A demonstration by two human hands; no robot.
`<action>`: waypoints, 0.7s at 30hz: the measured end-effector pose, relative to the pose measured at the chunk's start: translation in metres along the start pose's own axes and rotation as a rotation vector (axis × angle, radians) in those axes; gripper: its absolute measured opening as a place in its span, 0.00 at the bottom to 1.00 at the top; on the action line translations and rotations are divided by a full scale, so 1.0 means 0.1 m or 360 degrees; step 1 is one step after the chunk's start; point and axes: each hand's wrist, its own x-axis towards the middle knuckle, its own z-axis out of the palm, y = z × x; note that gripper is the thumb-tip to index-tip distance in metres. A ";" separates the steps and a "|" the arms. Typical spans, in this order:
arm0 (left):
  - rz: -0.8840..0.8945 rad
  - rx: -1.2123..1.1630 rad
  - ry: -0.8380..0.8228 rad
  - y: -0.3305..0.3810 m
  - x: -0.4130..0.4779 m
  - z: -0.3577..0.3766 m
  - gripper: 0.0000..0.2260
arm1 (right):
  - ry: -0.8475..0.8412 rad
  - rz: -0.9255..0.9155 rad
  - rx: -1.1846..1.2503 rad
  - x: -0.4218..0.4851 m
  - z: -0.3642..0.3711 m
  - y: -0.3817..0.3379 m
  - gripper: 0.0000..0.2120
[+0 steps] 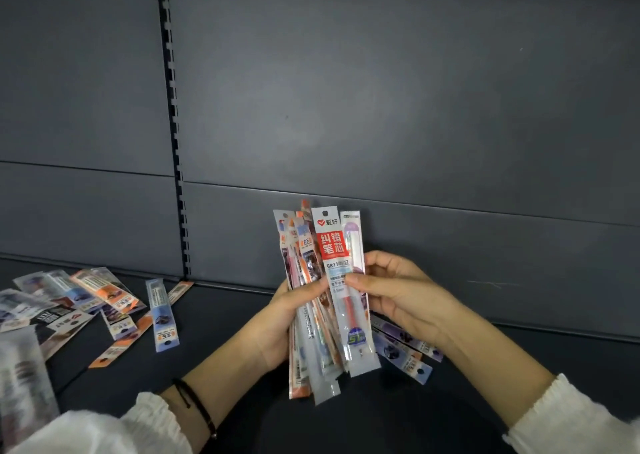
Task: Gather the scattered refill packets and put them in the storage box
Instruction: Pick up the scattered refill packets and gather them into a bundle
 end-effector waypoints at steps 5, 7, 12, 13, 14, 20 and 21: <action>-0.0018 0.0082 0.0052 -0.02 -0.01 0.07 0.24 | 0.0272 -0.0133 -0.0442 -0.02 0.06 0.04 0.11; -0.0030 0.0090 0.0071 -0.03 0.00 0.07 0.23 | 0.0309 -0.0177 -0.0491 -0.03 0.09 0.05 0.11; -0.0039 0.0060 0.0167 -0.10 0.02 0.09 0.24 | 0.0390 -0.0183 -0.0568 -0.02 0.20 0.10 0.05; -0.0050 0.0041 0.0175 -0.11 0.03 0.09 0.25 | 0.0408 -0.0205 -0.0595 -0.02 0.22 0.11 0.05; -0.0066 0.0015 0.0179 -0.11 0.03 0.08 0.25 | 0.0428 -0.0236 -0.0601 -0.02 0.22 0.11 0.04; -0.0158 -0.0086 0.0086 -0.05 0.02 0.05 0.23 | 0.0399 -0.0122 -0.0347 -0.04 0.13 -0.01 0.07; -0.0174 -0.0080 0.0102 -0.05 0.01 0.04 0.23 | 0.0410 -0.0074 -0.0295 -0.03 0.10 -0.02 0.07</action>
